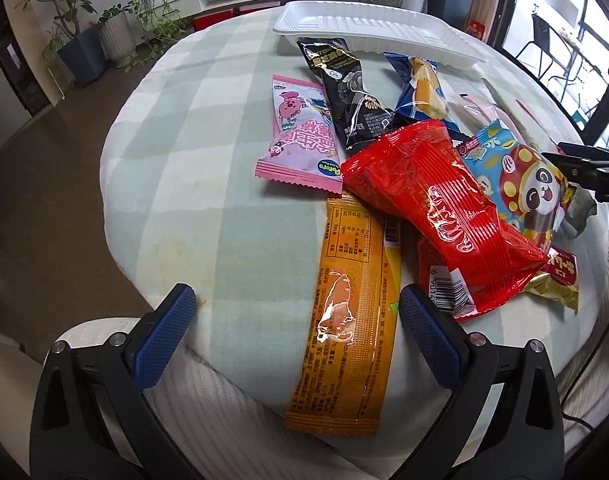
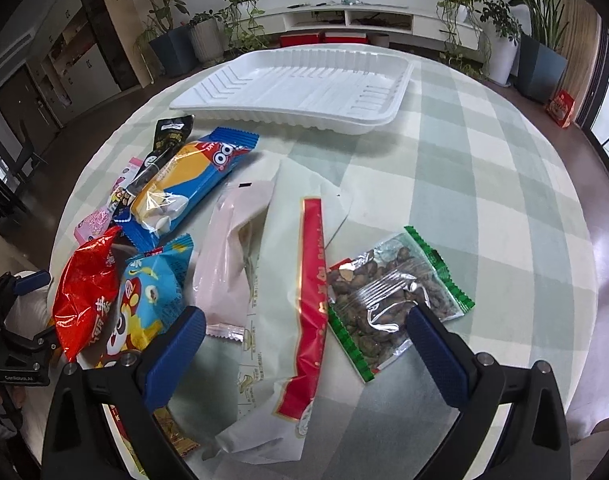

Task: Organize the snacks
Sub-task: 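Move both tools forward over the snack pile, then grasp the long orange bar with the left tool while the right tool grasps the white red-striped packet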

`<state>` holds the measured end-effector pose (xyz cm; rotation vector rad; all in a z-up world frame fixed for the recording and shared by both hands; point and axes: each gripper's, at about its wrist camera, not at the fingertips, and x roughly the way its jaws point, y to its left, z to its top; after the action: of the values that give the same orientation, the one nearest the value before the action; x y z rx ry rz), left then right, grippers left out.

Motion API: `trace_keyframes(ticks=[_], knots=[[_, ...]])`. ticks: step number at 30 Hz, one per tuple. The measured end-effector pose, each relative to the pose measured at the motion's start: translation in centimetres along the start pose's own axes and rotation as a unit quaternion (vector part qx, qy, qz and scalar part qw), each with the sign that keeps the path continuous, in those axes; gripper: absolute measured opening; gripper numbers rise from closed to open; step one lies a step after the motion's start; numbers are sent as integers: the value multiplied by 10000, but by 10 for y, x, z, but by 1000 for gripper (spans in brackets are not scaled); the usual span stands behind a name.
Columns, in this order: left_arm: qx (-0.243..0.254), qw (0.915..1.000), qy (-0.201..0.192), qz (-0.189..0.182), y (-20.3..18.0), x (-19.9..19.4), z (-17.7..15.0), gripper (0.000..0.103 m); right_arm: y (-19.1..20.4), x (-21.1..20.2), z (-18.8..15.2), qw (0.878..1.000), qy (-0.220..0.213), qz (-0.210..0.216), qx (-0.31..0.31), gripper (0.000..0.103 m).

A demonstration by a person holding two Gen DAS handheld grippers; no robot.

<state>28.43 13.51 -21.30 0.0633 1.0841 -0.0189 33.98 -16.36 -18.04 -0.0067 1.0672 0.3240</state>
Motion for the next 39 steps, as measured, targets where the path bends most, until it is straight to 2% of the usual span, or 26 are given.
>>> trace_keyframes(ticks=[3, 5, 7, 8, 11, 12, 25, 34, 37, 39], knots=[[66, 10000, -32, -16, -3, -3, -2, 100, 0, 1, 0, 10000, 38, -53, -31, 103], [167, 9997, -85, -131, -7, -8, -7, 85, 2, 3, 0, 9999, 58, -111, -77, 103], [265, 9992, -117, -283, -11, -11, -8, 75, 3, 3, 1, 9998, 59, -141, -96, 103], [315, 9990, -129, -284, -13, -12, -8, 73, 3, 3, 1, 9998, 52, -152, -105, 102], [434, 9986, -139, -270, -15, -12, -7, 73, 5, 3, 2, 9989, 6, -416, -219, 86], [453, 9984, -136, -296, -15, -12, -7, 73, 5, 2, 2, 9986, -6, -470, -247, 84], [671, 9963, -37, -539, -9, -9, -4, 74, 18, 2, -5, 9951, 31, -703, -702, 81], [706, 9959, 16, -573, -8, -8, -2, 76, 20, 1, -8, 9944, 8, -755, -735, 81], [711, 9958, 22, -585, -8, -8, -1, 74, 20, 0, -8, 9943, 5, -762, -742, 80], [772, 9949, 16, -649, -9, -9, -1, 69, 21, 0, -8, 9939, -14, -796, -763, 78]])
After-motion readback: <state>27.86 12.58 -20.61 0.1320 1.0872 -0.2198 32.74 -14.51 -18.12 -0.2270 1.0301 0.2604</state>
